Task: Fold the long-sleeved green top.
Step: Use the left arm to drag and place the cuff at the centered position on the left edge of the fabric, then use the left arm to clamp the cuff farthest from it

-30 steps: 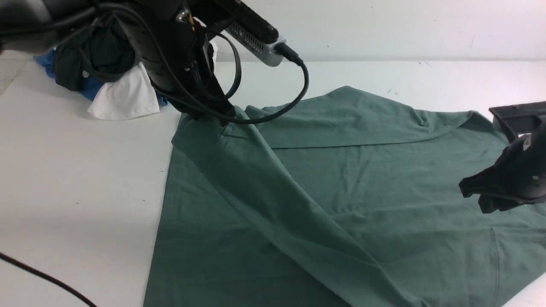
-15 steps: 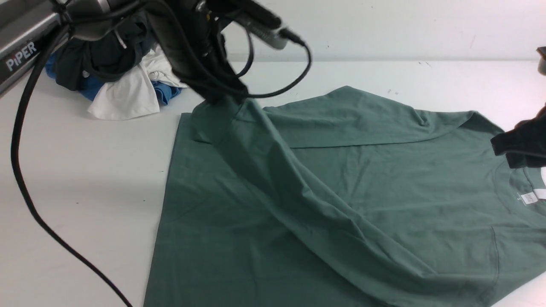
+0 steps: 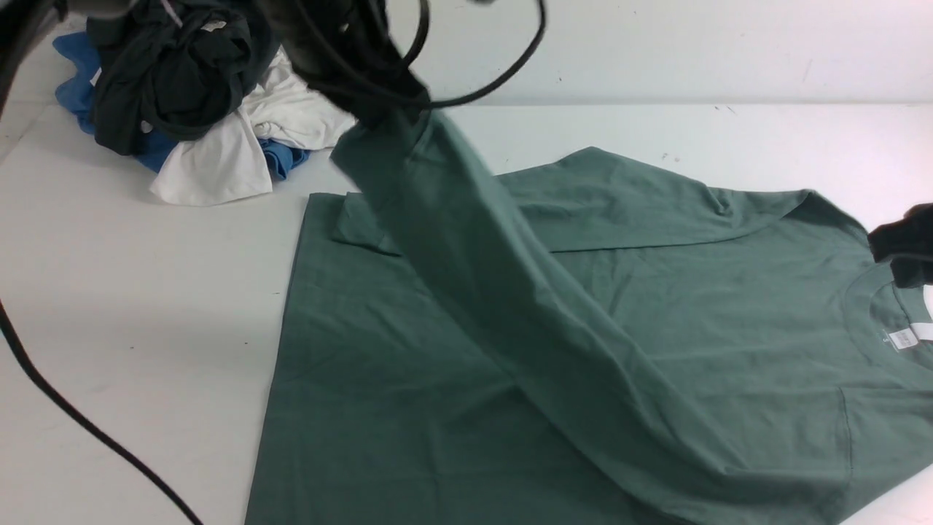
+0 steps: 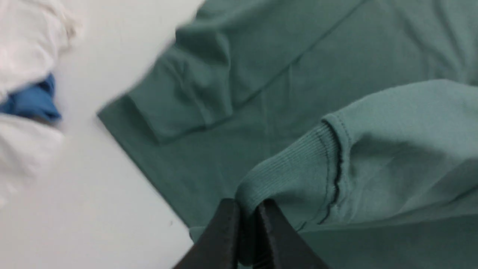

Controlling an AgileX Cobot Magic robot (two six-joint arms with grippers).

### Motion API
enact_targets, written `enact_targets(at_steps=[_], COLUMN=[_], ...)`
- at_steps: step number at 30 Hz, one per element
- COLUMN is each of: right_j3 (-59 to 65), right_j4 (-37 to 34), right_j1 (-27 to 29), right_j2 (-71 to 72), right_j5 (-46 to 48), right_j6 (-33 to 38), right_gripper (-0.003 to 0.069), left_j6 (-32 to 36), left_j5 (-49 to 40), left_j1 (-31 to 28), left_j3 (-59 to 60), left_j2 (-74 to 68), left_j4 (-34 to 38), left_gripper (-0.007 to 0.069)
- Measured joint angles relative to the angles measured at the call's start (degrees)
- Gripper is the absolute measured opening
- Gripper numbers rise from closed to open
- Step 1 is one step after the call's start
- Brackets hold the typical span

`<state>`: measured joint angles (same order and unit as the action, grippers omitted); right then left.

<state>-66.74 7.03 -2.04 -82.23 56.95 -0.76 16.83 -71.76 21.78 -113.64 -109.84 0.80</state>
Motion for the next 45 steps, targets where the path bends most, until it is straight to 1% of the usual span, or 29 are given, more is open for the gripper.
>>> enact_targets(at_steps=[3,6,13,17,18,20,23,27,30,33,36,40,45], right_j3=[0.0,0.0,0.0,0.0,0.0,0.0,0.0,0.0,0.0,0.0,0.0,0.0,0.0], right_j4=[0.0,0.0,-0.3,-0.4,-0.4,-0.4,-0.4,-0.4,-0.4,-0.4,-0.4,-0.5,-0.5], right_j1=[0.0,0.0,0.0,0.0,0.0,0.0,0.0,0.0,0.0,0.0,0.0,0.0,0.0], right_j2=[0.0,0.0,0.0,0.0,0.0,0.0,0.0,0.0,0.0,0.0,0.0,0.0,0.0], right_j5=[0.0,-0.1,-0.4,-0.5,-0.6,-0.8,-1.5,-2.5,-3.3,-3.6,-3.9,-4.5,-4.5], right_j6=[0.0,0.0,0.1,0.2,0.2,0.2,0.2,0.2,0.2,0.2,0.2,0.2,0.2], right_gripper=[0.0293,0.0293,0.0293,0.0293,0.0293,0.0293,0.0293,0.0293,0.0293,0.0294,0.0294,0.0294,0.0294], left_j6=[0.0,0.0,0.0,-1.2,-2.0,-3.2,-4.5,-6.1,-7.6,-8.5,-8.8,-9.9,-13.7], left_j5=[0.0,0.2,1.4,1.5,1.5,1.5,1.5,1.5,1.5,1.5,3.0,8.2,14.2], left_j1=[-3.3,-4.8,-4.9,-4.9,-4.9,-4.9,-5.3,-7.6,-9.0,-9.3,-9.3,-9.3,-9.3], left_j3=[5.3,8.3,8.8,8.8,8.8,8.8,8.9,8.9,7.9,4.8,1.3,-3.2,-5.3], left_j2=[-3.3,-8.0,-13.3,-14.9,-15.5,-15.8,-15.9,-15.9,-15.9,-15.9,-16.0,-18.1,-23.5], left_j4=[0.6,0.7,0.8,-1.7,-3.3,-4.8,-5.9,-6.3,-6.8,-5.8,-1.9,4.1,5.3], left_gripper=[0.0024,0.0024,0.0024,0.0025,0.0033,0.0052,0.0103,0.0239,0.0325,0.0389,0.0405,0.0405,0.0405])
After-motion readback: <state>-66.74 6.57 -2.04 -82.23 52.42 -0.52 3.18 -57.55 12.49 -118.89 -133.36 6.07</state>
